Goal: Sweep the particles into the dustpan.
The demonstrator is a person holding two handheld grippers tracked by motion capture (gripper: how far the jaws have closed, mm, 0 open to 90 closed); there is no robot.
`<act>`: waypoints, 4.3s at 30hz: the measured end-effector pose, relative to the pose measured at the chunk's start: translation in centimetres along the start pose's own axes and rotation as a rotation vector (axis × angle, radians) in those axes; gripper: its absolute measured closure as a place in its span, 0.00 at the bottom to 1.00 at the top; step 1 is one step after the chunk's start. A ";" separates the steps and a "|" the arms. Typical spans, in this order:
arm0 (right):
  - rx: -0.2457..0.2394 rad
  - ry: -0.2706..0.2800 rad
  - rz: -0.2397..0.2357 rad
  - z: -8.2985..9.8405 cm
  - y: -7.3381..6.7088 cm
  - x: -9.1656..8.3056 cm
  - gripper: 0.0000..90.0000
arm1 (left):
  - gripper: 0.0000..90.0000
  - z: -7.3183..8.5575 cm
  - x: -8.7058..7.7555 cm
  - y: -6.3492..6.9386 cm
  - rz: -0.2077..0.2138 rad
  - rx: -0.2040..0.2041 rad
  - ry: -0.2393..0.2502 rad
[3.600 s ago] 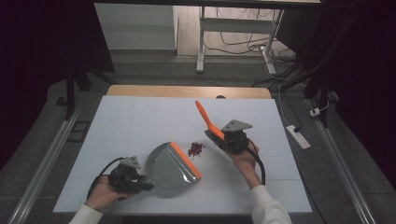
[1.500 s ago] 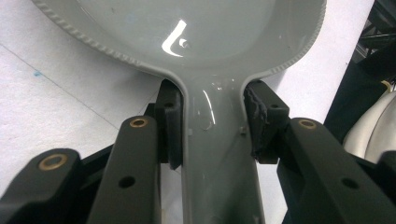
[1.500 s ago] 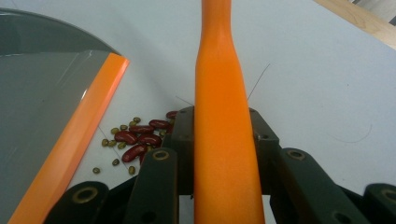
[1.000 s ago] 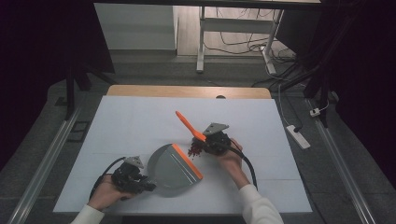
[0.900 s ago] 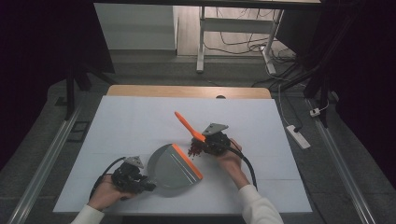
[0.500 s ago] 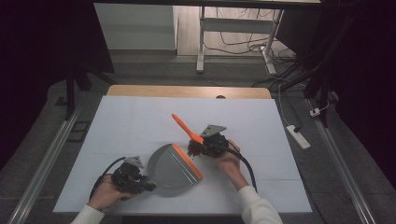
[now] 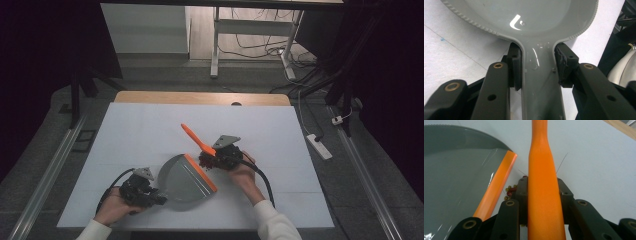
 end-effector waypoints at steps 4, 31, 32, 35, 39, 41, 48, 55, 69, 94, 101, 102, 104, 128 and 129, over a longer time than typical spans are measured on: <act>0.000 0.001 -0.010 -0.1 -0.3 0.0 0.79 | 0.68 0.0 0.0 0.0 0.000 0.000 -0.001; -0.125 0.015 -0.052 -1.3 -4.7 -0.5 0.79 | 0.68 0.0 0.0 0.0 -0.002 0.002 -0.004; -0.133 0.016 -0.055 -1.4 -4.9 -0.6 0.79 | 0.68 0.0 0.0 0.0 -0.002 0.002 -0.003; -0.132 0.037 -0.082 -1.7 -5.4 -0.8 0.79 | 0.68 0.0 0.0 0.0 -0.003 0.002 -0.003; -0.094 0.073 -0.031 -2.0 -4.7 -1.3 0.79 | 0.68 0.0 0.1 0.0 -0.002 0.002 -0.004; -0.066 0.087 -0.010 -2.0 -3.9 -1.6 0.79 | 0.68 0.0 0.1 0.0 -0.002 0.002 -0.004; 0.051 0.095 0.052 -1.2 -0.9 -1.9 0.79 | 0.68 0.0 0.1 0.0 0.000 0.003 -0.006; 0.061 0.066 0.024 -1.1 -0.6 -0.1 0.79 | 0.68 0.0 0.1 0.0 -0.001 0.002 -0.005; -0.007 0.044 -0.007 -1.5 -2.5 1.2 0.79 | 0.68 0.0 0.1 0.0 -0.001 0.002 -0.005; -0.031 0.111 -0.006 -1.7 -2.5 -1.8 0.79 | 0.68 0.0 0.1 0.0 -0.003 0.004 -0.005; 0.011 0.101 0.008 -0.6 -1.7 -2.4 0.79 | 0.68 0.2 0.0 0.0 0.000 0.009 -0.004; 0.010 0.097 0.009 -0.5 -1.6 -2.4 0.79 | 0.68 0.2 -0.1 0.0 -0.001 0.011 -0.006; 0.016 0.089 0.013 -0.2 -1.5 -2.3 0.79 | 0.68 0.2 -0.1 0.0 -0.001 0.012 -0.007; 0.045 0.046 -0.004 0.9 -2.0 -0.9 0.79 | 0.68 0.4 -0.2 0.0 -0.001 0.015 -0.011; 0.048 0.049 -0.009 0.9 -2.1 -0.9 0.78 | 0.68 0.4 -0.2 0.0 -0.001 0.015 -0.011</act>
Point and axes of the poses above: each handheld gripper's, and its own axes: x roughly forward along the jaws, z roughly out of its underside, y roughly to its right, the point moved 7 cm from there along x, roughly forward along the jaws, and after that the axes turned 9 degrees about -y, right-handed, at the moved point
